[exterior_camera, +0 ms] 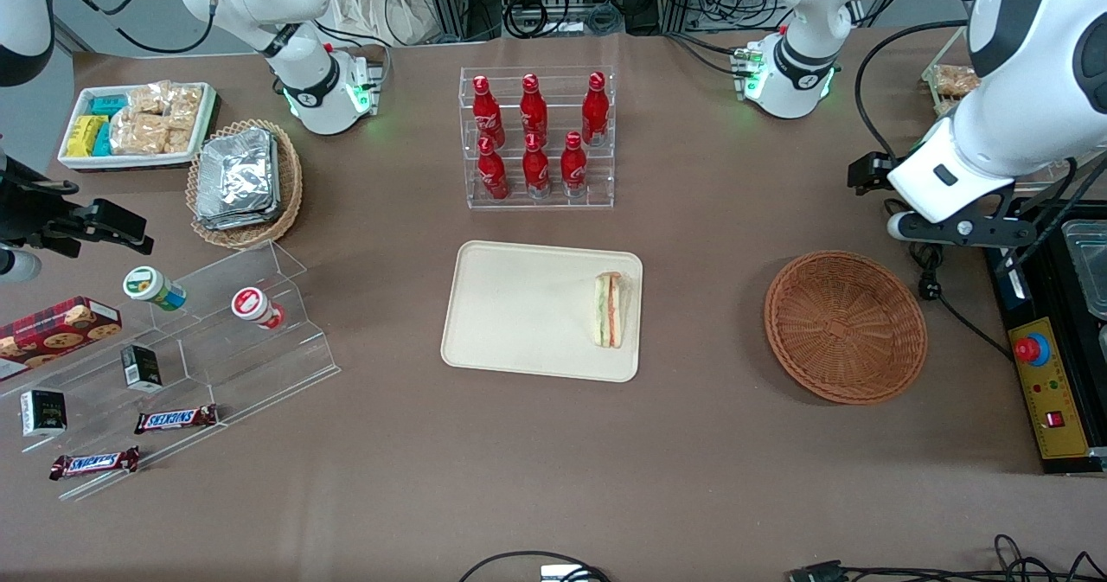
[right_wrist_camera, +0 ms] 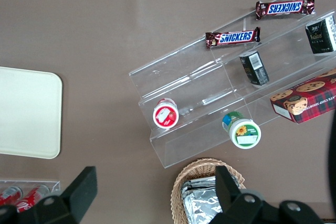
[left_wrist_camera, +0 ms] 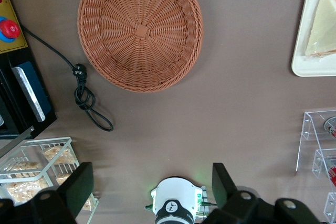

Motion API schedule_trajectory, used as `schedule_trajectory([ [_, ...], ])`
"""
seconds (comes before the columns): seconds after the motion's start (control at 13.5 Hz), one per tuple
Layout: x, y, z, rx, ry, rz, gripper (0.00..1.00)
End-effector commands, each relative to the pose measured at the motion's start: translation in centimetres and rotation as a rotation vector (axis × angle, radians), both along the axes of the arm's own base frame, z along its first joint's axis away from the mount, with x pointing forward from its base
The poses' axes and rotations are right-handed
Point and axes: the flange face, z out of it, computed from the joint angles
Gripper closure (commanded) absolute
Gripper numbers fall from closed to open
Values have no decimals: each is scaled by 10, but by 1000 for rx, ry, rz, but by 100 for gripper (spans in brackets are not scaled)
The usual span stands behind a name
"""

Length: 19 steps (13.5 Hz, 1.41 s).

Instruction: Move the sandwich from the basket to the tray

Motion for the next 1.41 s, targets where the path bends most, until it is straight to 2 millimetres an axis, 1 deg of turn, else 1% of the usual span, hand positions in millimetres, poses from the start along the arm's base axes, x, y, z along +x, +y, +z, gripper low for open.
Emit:
schedule_trajectory([
  [0.0, -10, 1, 7, 0, -17, -3, 0],
  [0.22, -9, 13, 9, -41, -37, 30, 0],
  [0.44, -23, 15, 6, -45, -89, 30, 0],
  [0.59, -28, 19, 2, -63, -114, 38, 0],
  [0.67, -28, 19, 3, -64, -120, 36, 0],
  [0.89, -17, 18, 10, -70, -141, 37, 0],
  [1.11, -15, 13, 11, -71, -150, 27, 0],
  [1.33, -15, 14, 13, -72, -156, 29, 0],
])
